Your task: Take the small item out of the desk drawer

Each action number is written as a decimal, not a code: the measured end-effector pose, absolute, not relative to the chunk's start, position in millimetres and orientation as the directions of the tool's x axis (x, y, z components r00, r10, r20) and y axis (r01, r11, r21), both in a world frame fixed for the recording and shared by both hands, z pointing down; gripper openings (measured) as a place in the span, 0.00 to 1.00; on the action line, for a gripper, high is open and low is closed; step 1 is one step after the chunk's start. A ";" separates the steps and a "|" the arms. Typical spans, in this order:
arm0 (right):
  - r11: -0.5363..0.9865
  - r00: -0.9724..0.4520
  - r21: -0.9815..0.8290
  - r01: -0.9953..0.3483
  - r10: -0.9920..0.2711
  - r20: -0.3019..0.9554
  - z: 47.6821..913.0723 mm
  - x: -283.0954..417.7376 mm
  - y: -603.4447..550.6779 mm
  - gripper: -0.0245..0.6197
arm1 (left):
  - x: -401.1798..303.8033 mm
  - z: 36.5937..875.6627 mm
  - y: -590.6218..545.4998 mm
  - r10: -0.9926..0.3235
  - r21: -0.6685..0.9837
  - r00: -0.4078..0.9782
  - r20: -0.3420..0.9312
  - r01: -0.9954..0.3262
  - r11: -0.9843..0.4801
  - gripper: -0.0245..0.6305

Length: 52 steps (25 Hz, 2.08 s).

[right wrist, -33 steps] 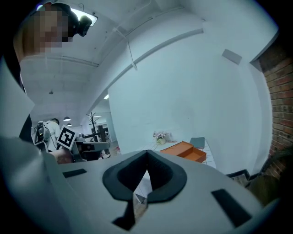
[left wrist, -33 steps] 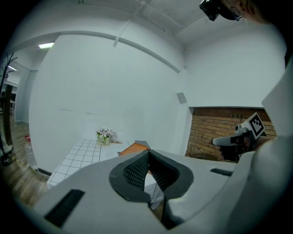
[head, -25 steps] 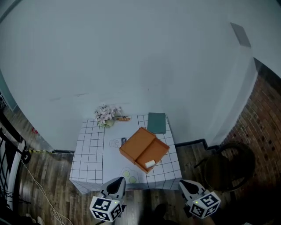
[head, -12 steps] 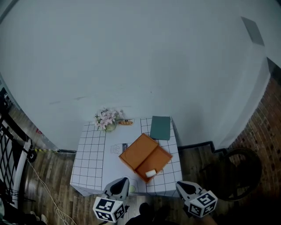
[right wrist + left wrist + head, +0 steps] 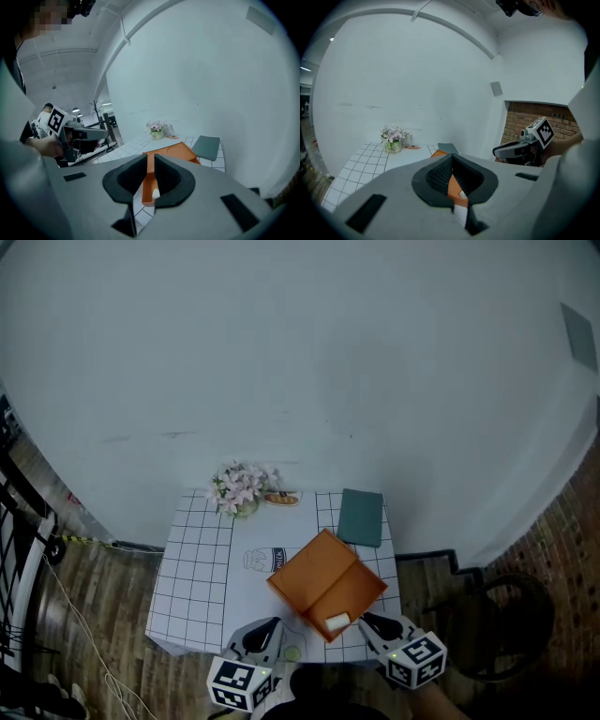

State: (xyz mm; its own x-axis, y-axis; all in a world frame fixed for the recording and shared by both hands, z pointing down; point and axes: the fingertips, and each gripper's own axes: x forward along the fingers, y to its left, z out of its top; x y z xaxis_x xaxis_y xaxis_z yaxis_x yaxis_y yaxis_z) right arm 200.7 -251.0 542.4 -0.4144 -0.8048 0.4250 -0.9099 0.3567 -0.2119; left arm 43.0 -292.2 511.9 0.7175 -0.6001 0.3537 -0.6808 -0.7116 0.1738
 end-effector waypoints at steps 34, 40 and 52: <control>0.899 -0.433 -0.166 -0.406 -0.029 0.901 734.1 150.0 -288.6 0.31 | 16.1 565.0 -351.8 -0.655 0.232 0.609 0.447 -0.786 -0.573 0.05; 0.938 -0.370 -0.196 -0.284 0.082 0.926 751.2 145.8 -282.1 0.31 | 15.2 564.1 -344.6 -0.666 0.220 0.587 0.460 -0.802 -0.555 0.05; 0.919 -0.396 -0.177 -0.351 0.026 0.918 746.1 145.9 -313.1 0.29 | -11.4 568.5 -330.2 -0.698 0.212 0.529 0.483 -0.844 -0.492 0.05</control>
State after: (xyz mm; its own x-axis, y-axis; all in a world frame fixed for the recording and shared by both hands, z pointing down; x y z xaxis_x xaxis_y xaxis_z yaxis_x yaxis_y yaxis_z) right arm 145.9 -313.1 746.1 -0.3956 0.0260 0.9181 -0.3513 0.9193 -0.1774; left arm -11.4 -330.2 568.5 0.5287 -0.6983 0.4825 -0.8441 -0.4922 0.2125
